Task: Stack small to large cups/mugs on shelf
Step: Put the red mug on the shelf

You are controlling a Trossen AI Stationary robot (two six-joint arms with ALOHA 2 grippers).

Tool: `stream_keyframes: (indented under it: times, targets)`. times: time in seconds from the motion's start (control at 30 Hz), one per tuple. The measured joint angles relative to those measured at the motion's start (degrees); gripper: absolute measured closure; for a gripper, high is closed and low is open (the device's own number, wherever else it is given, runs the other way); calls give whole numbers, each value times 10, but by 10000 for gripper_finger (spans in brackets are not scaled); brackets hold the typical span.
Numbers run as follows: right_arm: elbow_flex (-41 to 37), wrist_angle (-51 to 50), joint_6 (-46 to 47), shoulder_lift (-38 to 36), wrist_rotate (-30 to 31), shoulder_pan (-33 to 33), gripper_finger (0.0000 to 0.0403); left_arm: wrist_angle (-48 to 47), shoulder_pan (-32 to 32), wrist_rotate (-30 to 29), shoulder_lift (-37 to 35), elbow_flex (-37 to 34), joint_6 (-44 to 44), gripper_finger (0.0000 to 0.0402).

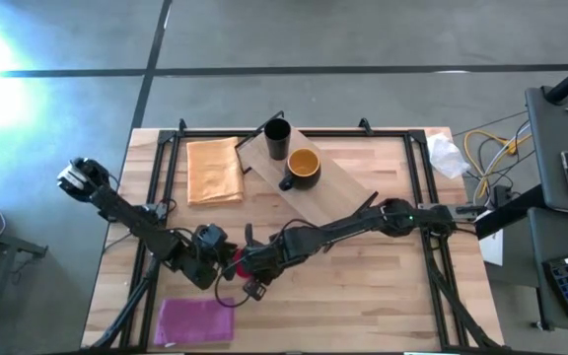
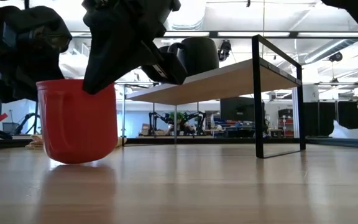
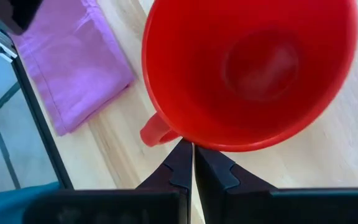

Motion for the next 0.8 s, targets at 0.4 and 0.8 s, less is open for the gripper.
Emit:
stream_keyframes:
  times: [0.4,0.8]
  targets:
    - [0,-6,6,0,-21,-3,394,22,29,9,-1,0,60,336]
    - [1,-2,-4,-4,-33,-2,394,40,48,29,-1,0,114,336]
